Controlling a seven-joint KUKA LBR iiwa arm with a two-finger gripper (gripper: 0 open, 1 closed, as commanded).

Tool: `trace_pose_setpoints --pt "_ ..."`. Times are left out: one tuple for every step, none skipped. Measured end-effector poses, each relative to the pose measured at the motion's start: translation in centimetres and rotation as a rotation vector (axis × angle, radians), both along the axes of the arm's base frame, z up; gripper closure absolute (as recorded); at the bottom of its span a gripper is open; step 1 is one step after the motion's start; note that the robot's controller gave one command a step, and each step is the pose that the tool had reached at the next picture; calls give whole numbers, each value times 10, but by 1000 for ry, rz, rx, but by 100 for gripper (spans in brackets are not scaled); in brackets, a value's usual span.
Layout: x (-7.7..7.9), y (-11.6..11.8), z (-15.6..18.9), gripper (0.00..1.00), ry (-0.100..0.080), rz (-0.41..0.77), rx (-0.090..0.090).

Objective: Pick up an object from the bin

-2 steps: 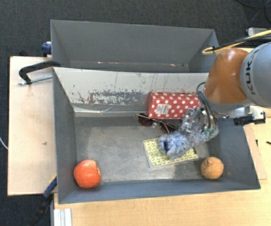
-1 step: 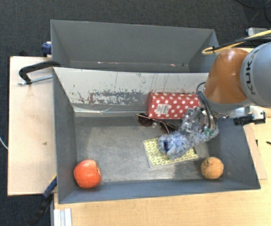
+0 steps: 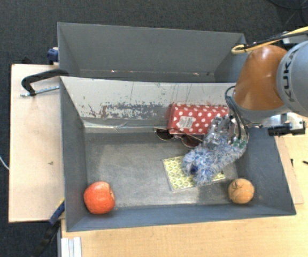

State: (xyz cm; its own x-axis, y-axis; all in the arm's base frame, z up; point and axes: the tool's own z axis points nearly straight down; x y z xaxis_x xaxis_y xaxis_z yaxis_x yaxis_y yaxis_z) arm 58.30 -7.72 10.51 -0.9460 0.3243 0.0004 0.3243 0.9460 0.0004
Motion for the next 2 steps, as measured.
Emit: trace_pose_setpoints --pt "5 4 26 100 -9 -39 0" --pt "7 5 37 100 -4 -26 -1"
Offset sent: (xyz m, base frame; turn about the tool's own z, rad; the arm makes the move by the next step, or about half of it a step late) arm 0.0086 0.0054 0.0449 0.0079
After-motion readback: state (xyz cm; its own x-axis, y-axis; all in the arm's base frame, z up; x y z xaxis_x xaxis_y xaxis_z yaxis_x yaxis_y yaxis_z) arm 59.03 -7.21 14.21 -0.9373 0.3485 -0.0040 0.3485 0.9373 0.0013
